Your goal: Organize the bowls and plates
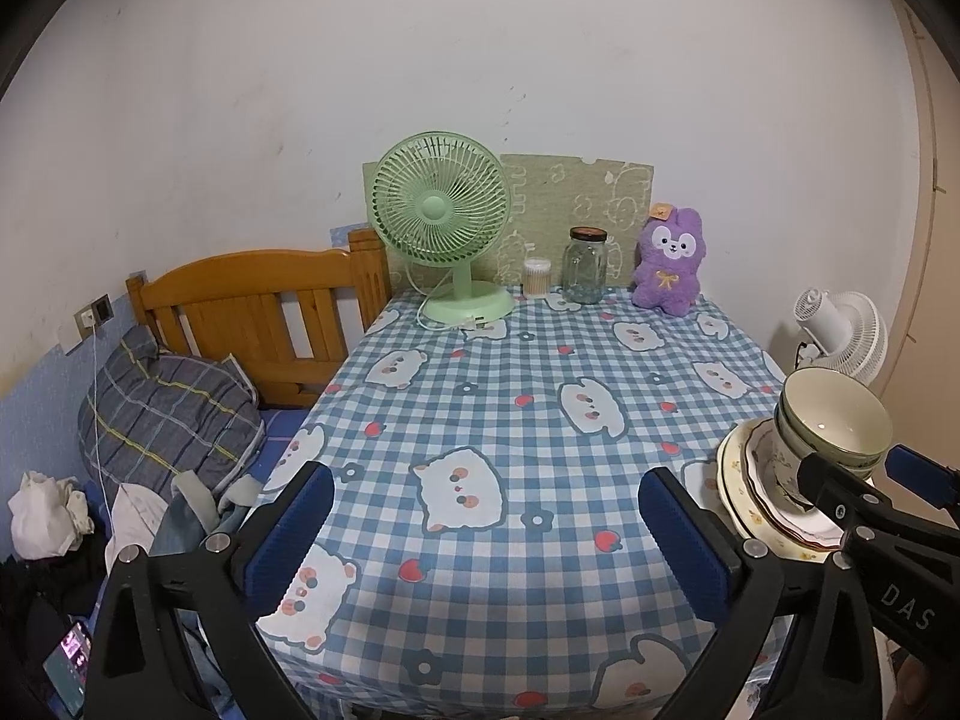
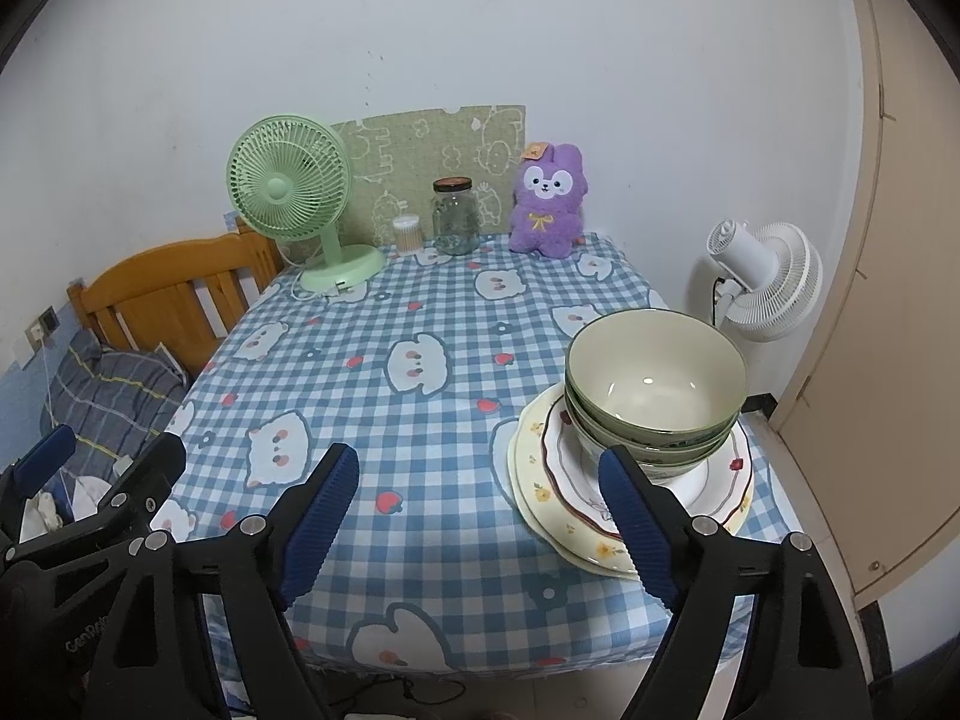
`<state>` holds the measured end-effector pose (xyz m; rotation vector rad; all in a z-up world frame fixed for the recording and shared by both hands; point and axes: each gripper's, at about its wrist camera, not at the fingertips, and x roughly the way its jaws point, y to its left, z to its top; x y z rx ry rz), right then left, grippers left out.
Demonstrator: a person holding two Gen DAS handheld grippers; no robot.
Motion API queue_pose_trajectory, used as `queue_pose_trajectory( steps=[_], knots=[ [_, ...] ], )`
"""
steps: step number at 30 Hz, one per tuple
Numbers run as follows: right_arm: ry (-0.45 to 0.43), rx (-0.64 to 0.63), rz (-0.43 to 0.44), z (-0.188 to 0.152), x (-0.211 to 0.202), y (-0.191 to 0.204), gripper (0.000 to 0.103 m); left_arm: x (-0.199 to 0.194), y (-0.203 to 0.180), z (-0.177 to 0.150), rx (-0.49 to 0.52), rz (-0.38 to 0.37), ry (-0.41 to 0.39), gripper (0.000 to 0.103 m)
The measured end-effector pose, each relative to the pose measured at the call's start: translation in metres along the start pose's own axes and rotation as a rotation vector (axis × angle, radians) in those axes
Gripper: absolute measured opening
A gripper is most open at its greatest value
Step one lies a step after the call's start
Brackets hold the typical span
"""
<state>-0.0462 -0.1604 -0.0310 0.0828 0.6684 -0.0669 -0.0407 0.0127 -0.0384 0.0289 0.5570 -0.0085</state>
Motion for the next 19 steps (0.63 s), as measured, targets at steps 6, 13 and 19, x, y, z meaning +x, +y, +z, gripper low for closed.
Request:
queue_pose_trajectory(
  steps=[6, 13, 19],
  knots=[
    [0.003, 0.003, -0.001, 0.0006, 0.0021, 0.0001, 0.089, 0.004, 0.0008, -0.0003, -0.006, 0.002, 0.011, 0.102],
    [0.01, 0.005, -0.003, 0.0008, 0.0048, -0.0012, 0.092, 0.005, 0.0018, -0.0001, -0.008, 0.003, 0.017, 0.102],
    [0.024, 0.009, -0.005, 0.0037, 0.0089, 0.0004, 0.092, 0.0094, 0.0042, 0.0018, -0.017, -0.01, 0.036, 0.102]
  ],
)
